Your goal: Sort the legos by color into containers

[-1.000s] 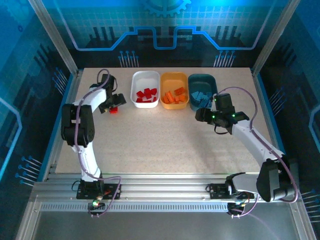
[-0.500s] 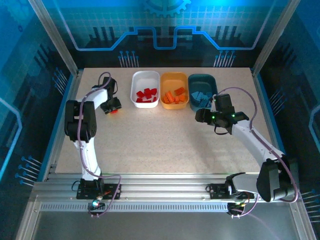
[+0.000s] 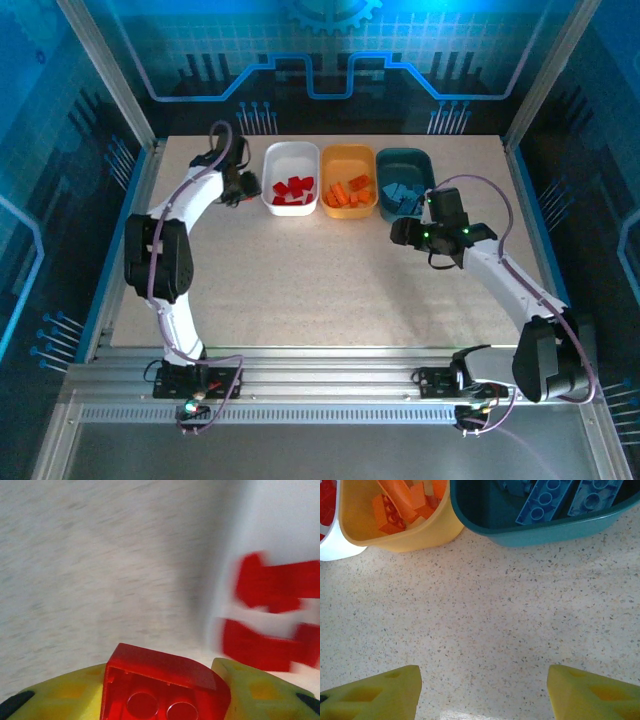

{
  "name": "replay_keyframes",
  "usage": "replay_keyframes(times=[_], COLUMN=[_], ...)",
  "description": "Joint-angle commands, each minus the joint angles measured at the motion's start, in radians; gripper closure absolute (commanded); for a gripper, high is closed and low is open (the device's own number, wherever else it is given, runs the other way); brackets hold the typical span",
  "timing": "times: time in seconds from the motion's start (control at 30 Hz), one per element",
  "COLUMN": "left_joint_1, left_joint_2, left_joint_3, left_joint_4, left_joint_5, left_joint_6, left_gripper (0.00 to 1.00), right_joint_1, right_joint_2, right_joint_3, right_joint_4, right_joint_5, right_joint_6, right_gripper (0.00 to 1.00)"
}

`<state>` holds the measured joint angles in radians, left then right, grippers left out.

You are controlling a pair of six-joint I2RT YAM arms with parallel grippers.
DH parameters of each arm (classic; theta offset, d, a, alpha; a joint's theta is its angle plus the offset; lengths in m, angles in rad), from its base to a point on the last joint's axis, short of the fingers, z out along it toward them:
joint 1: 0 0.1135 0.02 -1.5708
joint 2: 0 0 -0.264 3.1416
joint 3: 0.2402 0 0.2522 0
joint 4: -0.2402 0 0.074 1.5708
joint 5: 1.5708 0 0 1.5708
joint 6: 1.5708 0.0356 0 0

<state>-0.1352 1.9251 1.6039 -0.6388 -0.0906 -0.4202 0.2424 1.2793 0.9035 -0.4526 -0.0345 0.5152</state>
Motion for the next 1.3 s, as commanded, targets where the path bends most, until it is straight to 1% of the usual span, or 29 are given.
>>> replay_keyframes(times=[0.0,0.1,0.23,0.4,0.47,0.5,0.57,0.7,0.73,0.8,0.93,0.97,1.03,1.07,1.1,1.17,1.2,1.27], left_joint_1=[-0.061,-0.080,-0.089,-0.089,-0.089,-0.089,-0.089,-0.090,-0.092,-0.092,-0.091,-0.094,-0.101,-0.108,-0.117,-0.133,-0.133,-0.133], left_joint_2=[0.029,0.098,0.151,0.159,0.150,0.144,0.125,0.059,0.021,-0.078,-0.364,-0.441,-0.579,-0.651,-0.712,-0.850,-0.907,-1.029], left_joint_3=[0.082,0.185,0.264,0.298,0.303,0.307,0.306,0.284,0.252,0.147,-0.166,-0.244,-0.360,-0.409,-0.452,-0.557,-0.608,-0.756], left_joint_4=[-0.001,-0.022,-0.030,-0.029,-0.032,-0.038,-0.034,-0.035,-0.018,0.036,0.206,0.234,0.248,0.242,0.241,0.267,0.289,0.425], left_joint_5=[0.101,0.136,0.144,0.143,0.137,0.134,0.132,0.138,0.138,0.136,0.080,0.044,-0.056,-0.112,-0.165,-0.273,-0.319,-0.387], left_joint_6=[-0.020,-0.033,-0.041,-0.030,-0.023,-0.021,-0.015,-0.006,-0.005,-0.010,-0.007,0.001,0.006,0.011,0.018,0.022,-0.018,-0.061], left_gripper=[0.55,0.54,0.51,0.31,0.19,0.16,0.06,0.03,0.01,0.01,0.01,0.01,0.01,0.01,0.01,0.01,0.01,0.01], right_joint_1=[0.019,0.018,0.018,0.018,0.018,0.020,0.021,0.025,0.027,0.032,0.068,0.096,0.172,0.206,0.221,0.234,0.236,0.237], right_joint_2=[-0.001,-0.008,-0.022,-0.029,-0.030,-0.030,-0.032,-0.048,-0.060,-0.099,-0.253,-0.296,-0.351,-0.373,-0.386,-0.404,-0.403,-0.374], right_joint_3=[0.019,0.024,0.026,0.033,0.038,0.041,0.046,0.058,0.060,0.055,0.021,0.015,0.022,0.022,0.014,-0.018,-0.046,-0.030], right_joint_4=[-0.014,-0.028,-0.041,-0.054,-0.056,-0.057,-0.059,-0.072,-0.073,-0.068,0.011,0.030,0.032,0.039,0.064,0.176,0.214,0.225], right_joint_5=[0.000,0.003,0.013,0.015,0.016,0.015,0.016,0.022,0.024,0.022,0.015,0.065,0.280,0.388,0.450,0.520,0.533,0.559], right_joint_6=[-0.006,-0.010,-0.016,-0.026,-0.024,-0.023,-0.020,-0.019,-0.020,-0.024,-0.044,-0.053,-0.079,-0.051,-0.031,-0.036,-0.070,-0.133], right_gripper=[0.32,0.32,0.32,0.31,0.31,0.31,0.31,0.31,0.31,0.30,0.25,0.22,0.01,0.00,0.00,0.00,0.00,0.00])
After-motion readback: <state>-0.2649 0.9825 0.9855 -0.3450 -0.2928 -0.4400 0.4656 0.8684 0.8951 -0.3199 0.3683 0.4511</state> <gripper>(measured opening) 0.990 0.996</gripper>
